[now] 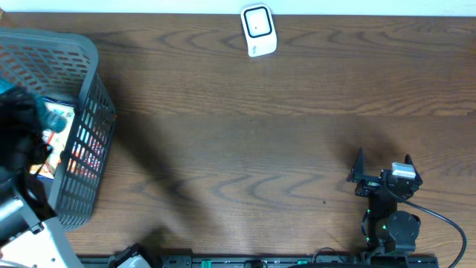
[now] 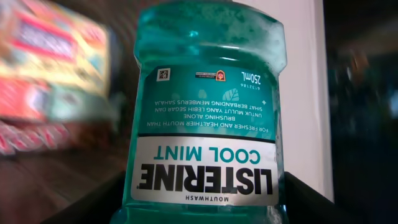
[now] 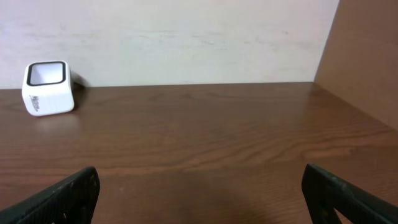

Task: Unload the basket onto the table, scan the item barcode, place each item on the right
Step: 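Carry the Listerine bottle toward the scanner and set it on table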

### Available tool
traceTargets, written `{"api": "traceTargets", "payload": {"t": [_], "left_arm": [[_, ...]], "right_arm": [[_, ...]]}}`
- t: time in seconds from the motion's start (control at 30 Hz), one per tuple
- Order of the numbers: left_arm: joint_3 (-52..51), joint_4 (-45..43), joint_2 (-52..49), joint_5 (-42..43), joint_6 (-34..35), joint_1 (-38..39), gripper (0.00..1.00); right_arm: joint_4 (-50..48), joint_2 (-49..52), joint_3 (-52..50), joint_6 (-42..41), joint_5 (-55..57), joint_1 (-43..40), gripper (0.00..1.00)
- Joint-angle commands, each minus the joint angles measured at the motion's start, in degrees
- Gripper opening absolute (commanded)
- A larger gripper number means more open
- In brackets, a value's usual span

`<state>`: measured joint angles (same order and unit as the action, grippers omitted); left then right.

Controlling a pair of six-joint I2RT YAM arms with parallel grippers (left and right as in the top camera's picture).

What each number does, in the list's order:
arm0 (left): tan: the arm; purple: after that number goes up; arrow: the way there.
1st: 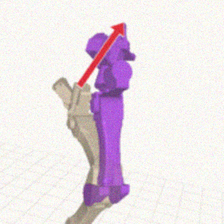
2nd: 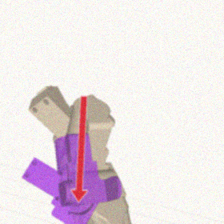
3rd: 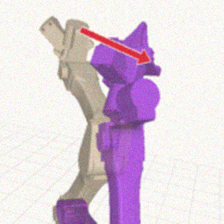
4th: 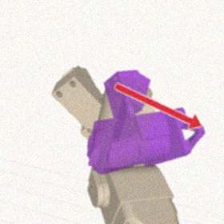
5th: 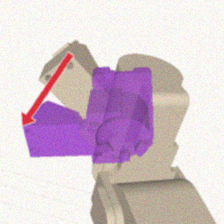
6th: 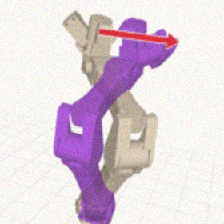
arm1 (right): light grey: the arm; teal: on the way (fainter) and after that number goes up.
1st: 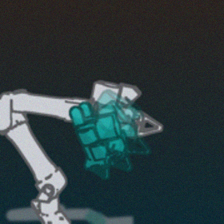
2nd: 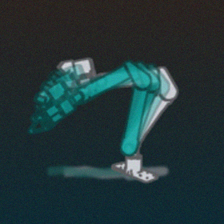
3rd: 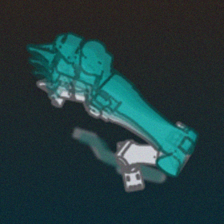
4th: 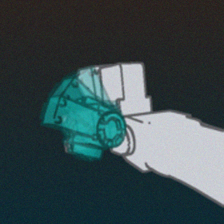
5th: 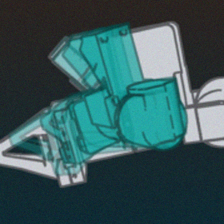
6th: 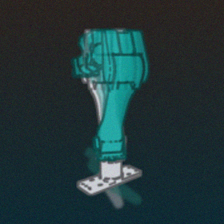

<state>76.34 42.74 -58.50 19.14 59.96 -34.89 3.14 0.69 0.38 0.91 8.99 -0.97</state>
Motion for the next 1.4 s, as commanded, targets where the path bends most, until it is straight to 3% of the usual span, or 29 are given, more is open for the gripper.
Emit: {"api": "traceTargets", "payload": {"t": [0.0,0.4,0.77,1.07,1.37], "left_arm": [[1.25,-2.23,0.44,5.07,0.31,5.27,0.70],[1.25,-6.80,-4.04,-1.31,-4.28,33.27,0.70],[1.20,-4.09,-21.88,-8.98,-10.27,57.66,0.70],[1.20,-5.18,-37.53,-14.01,-10.21,68.04,0.70],[1.18,-6.01,-46.12,-20.22,-9.77,73.40,0.70]], "right_arm": [[0.13,-0.31,-0.07,0.90,0.52,0.31,0.99],[0.13,-0.31,-0.07,0.90,0.52,0.31,0.99],[0.13,-0.31,-0.07,0.90,0.52,0.31,0.99],[0.13,-0.31,-0.07,0.90,0.52,0.31,0.99],[0.13,-0.31,-0.07,0.90,0.52,0.31,0.99]]}}
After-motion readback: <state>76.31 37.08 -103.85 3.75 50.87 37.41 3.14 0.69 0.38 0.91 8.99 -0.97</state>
